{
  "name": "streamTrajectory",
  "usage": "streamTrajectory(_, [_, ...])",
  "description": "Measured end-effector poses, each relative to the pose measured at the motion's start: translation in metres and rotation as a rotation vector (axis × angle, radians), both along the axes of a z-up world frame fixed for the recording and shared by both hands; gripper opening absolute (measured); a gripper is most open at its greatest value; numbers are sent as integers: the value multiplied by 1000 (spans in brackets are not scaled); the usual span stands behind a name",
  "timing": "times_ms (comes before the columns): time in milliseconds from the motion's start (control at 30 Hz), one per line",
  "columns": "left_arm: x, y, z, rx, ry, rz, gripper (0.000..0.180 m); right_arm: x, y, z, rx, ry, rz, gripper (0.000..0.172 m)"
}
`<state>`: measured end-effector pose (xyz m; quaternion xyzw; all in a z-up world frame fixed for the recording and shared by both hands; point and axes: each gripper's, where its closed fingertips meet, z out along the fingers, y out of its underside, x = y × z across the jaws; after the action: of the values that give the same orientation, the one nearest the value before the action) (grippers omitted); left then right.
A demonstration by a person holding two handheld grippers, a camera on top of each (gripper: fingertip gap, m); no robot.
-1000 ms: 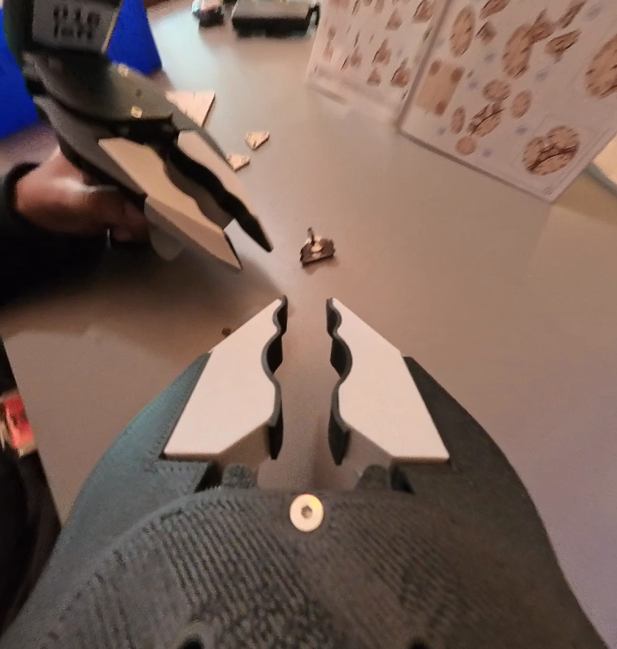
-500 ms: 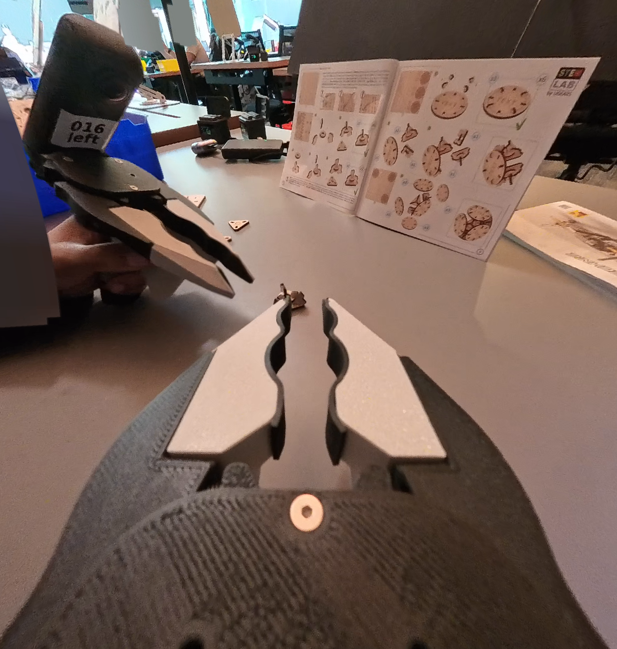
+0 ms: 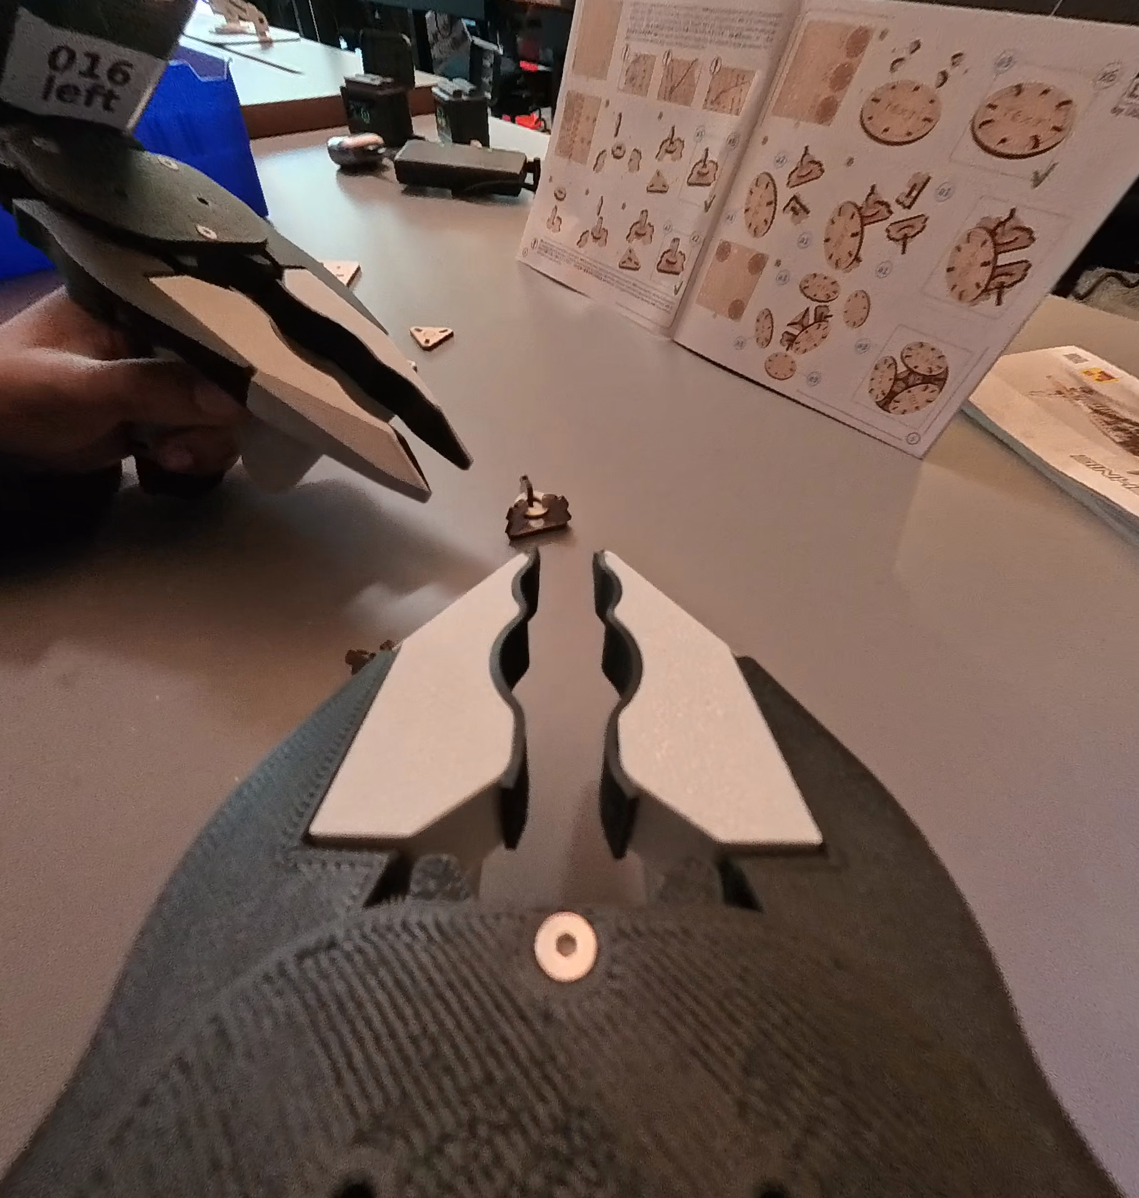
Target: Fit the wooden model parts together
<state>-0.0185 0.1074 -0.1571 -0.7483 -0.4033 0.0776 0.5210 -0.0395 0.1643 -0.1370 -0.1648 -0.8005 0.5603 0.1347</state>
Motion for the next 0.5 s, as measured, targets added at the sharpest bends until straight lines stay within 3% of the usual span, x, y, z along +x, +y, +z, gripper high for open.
streamTrajectory(500, [2, 3, -2, -15, -2, -16, 24, 2, -4, -9, 71, 23, 3, 16])
